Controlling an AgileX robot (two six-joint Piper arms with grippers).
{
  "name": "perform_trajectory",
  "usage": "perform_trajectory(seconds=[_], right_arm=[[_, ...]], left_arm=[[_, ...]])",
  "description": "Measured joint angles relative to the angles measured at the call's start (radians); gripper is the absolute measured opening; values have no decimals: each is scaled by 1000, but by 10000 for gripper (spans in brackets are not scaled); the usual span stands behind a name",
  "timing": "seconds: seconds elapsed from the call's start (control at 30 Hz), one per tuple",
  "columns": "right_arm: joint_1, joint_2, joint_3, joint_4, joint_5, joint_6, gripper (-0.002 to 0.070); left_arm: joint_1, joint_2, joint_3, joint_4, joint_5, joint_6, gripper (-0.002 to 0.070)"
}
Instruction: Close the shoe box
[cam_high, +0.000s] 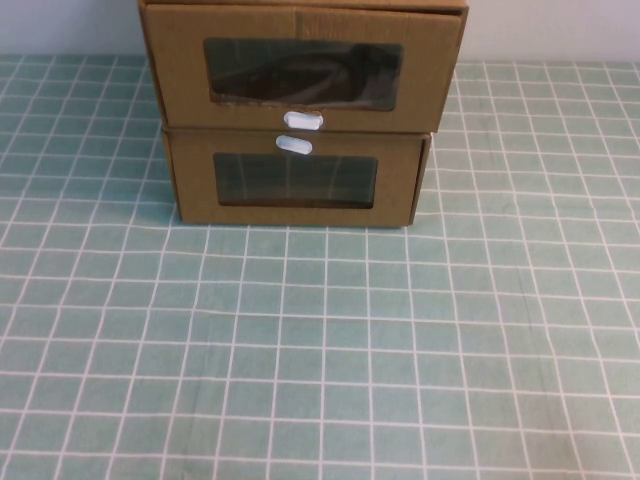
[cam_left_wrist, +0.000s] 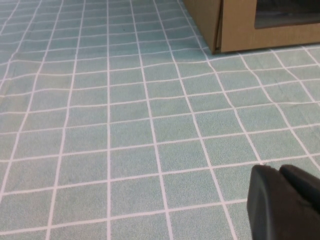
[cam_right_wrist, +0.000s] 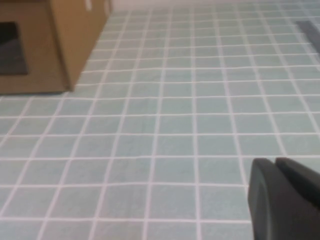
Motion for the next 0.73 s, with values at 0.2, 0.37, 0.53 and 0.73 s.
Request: perform_trajectory(seconds=[0.2,0.37,0.53,0.73], right_arm=[[-86,-104,66,25,-3,-6,-14],[-90,-137,69,32,101,-12,-14],[-90,-137,69,32,106,-12,-14],[-90,-137,69,34,108,-14,-14]], left_arm=[[0,0,0,0,0,1,-3],[0,0,0,0,0,1,-3],[0,0,0,0,0,1,-3],[0,0,0,0,0,1,-3]])
